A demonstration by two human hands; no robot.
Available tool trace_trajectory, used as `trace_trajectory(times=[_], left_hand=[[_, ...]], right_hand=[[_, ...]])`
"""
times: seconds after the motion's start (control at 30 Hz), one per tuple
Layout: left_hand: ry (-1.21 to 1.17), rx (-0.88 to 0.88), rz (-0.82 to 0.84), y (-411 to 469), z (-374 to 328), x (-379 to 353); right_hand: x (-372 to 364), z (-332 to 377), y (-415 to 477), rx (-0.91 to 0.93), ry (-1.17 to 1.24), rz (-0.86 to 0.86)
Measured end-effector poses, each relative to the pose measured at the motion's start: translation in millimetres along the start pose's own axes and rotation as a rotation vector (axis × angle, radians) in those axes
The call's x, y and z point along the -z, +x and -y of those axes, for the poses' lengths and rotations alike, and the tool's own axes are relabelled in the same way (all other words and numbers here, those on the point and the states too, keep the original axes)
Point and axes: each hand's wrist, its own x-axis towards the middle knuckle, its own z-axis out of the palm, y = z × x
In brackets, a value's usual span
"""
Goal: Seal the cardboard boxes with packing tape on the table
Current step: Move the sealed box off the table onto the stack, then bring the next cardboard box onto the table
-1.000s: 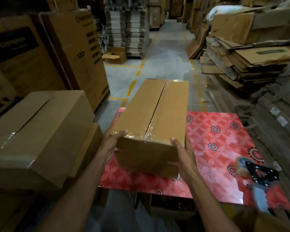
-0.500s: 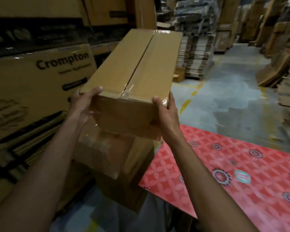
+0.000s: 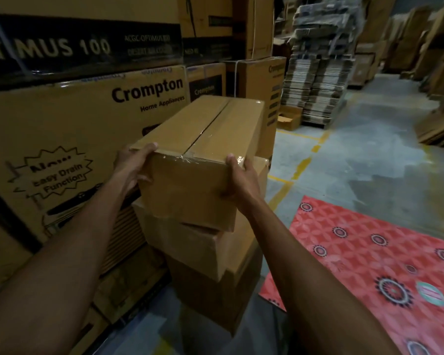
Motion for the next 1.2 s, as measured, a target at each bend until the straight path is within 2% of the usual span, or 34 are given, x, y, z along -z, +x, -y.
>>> trace_trajectory(times=[0.13,0.17,0.23,0.33,0.37,0.47,0.63,0.77,0.93,1.03,1.2], left_hand=[[-0.012,0.04,0.091,27,35,11],[-0.013,0.042,0.081,35,46,13],[0.124,0.016,-0.045,35,56,15],[0.271,-0.295,-0.31,-2,49,3],[0.239,-0.387,-0.296,-18,48,-8],[0.143,-0.452,0.012,-66,53,-48],[0.008,-0.347,0.507,-153,87,-168],[0.118,-0.241,0.904,-232,132,-271],[0.27,-0.168,1.315,-364,181,-370],[0.373,-0.133,1.512,-456,210,-410],[0.506,0.002,1.669,-597,259,-447]], right_hand=[[-17,-11,1,0.035,-0.15,0.025],[-18,-12,2,0.041,-0.155,0.022],[-17,-16,3,0.032,-0.151,0.006],[-6,-24,2,0.048,-0.182,-0.113],[1,-27,0,0.068,-0.171,-0.17],[37,-34,-11,0.162,-0.162,-0.33],[152,-60,-54,0.171,-0.057,-0.568],[278,-98,-119,0.064,-0.081,-0.822],[426,-147,-240,-0.107,-0.064,-1.182],[506,-188,-324,-0.17,-0.046,-1.362],[604,-257,-451,-0.361,0.032,-1.56]])
